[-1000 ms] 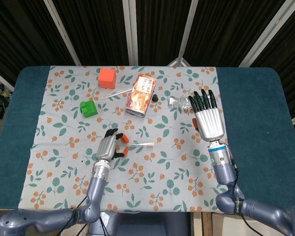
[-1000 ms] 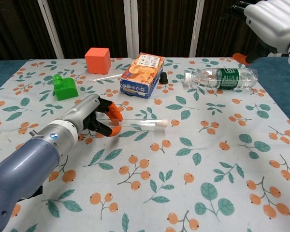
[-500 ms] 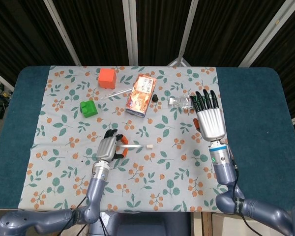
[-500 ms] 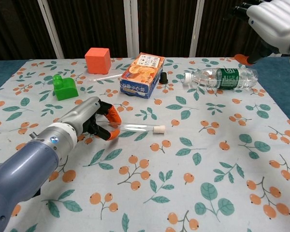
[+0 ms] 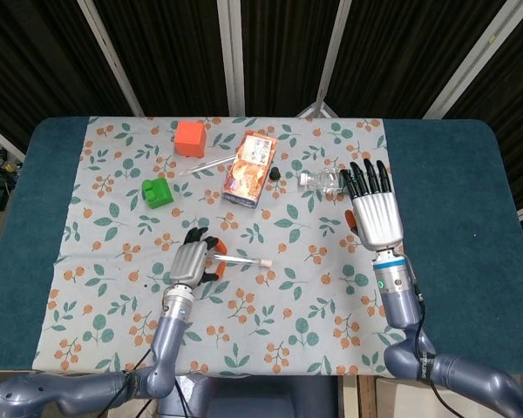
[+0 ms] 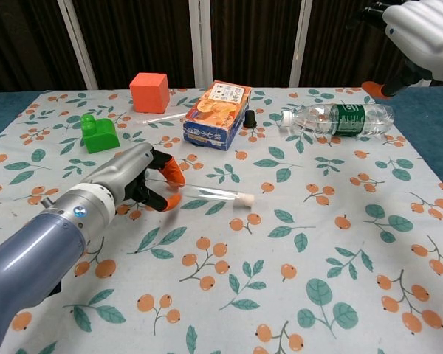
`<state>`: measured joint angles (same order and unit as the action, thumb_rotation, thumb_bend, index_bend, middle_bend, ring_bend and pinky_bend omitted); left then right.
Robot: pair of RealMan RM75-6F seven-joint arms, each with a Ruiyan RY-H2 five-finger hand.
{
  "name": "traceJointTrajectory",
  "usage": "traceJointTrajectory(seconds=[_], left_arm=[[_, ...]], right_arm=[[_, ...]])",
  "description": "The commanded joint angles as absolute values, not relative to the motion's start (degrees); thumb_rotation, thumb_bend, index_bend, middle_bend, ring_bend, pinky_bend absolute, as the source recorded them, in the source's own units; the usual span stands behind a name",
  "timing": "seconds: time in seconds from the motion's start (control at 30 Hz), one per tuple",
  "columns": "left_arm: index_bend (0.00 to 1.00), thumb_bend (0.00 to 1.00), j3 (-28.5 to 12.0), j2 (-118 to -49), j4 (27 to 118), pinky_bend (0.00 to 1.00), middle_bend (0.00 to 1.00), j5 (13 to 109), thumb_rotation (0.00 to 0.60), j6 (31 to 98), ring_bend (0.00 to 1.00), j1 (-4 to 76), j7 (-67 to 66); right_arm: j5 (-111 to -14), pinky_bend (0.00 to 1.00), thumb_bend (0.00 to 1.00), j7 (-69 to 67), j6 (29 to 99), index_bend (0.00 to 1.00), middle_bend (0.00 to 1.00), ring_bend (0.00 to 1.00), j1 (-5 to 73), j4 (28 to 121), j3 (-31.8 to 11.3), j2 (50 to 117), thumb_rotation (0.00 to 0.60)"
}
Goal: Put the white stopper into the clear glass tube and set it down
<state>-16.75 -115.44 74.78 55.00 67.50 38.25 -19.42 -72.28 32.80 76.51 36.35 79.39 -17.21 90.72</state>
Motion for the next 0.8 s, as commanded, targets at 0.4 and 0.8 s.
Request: traceJointTrajectory(seconds=[0.4,0.8], left_arm=[[0.44,0.47,-17.51,-112.71,78.98,0.00,0.33,52.72,0.600,68.62,0.07,36.98,-24.14],[0.42,0.46,-23.45,-108.73,85.68,0.00,0.30,52.99,0.600,70.71,0.07,37.36,-23.02]], right_arm=[[-72.18,0.07,0.37,33.45,77.59,0.17,0.14,0.04,35.25,82.28,-16.76,89.42,0.600],[-72.48,0.07,0.37,33.22,79.56,0.17,0.14,0.04,34.22,86.71,-17.86,86.72,0.600]])
